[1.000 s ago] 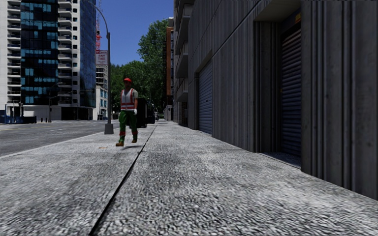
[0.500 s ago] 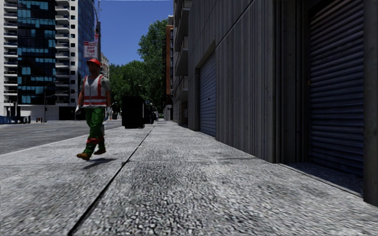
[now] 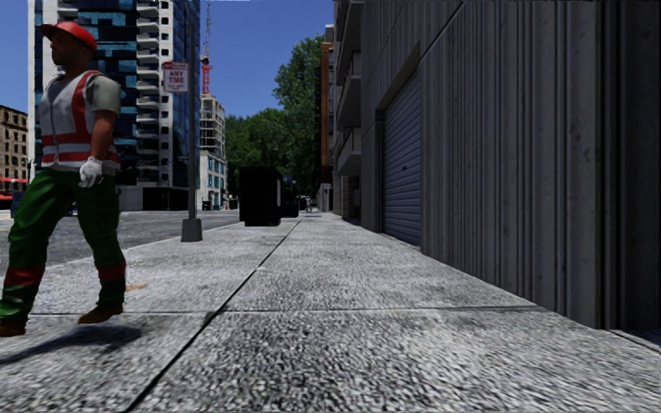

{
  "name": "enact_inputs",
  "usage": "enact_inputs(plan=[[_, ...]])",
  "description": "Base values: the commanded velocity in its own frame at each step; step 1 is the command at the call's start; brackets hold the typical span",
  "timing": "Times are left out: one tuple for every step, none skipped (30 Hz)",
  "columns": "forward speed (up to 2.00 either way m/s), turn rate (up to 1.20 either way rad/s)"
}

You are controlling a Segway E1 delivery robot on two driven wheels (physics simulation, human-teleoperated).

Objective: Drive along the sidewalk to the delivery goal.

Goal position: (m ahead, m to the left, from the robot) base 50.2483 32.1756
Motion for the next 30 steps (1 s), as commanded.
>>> enact_inputs(plan=[[2.00, 0.37], [2.00, 0.37], [2.00, 0.37], [2.00, 0.37], [2.00, 0.00], [2.00, 0.00], [2.00, 0.00], [2.00, 0.00], [2.00, 0.00], [2.00, 0.00], [2.00, 0.00], [2.00, 0.00], [2.00, 0.00], [2.00, 0.00], [2.00, 0.00], [2.00, 0.00], [2.00, 0.00], [2.00, 0.00], [2.00, 0.00], [2.00, 0.00], [2.00, 0.00], [2.00, 0.00], [2.00, 0.00], [2.00, 0.00], [2.00, 0.00], [2.00, 0.00], [2.00, 0.00], [2.00, 0.00], [2.00, 0.00], [2.00, 0.00]])
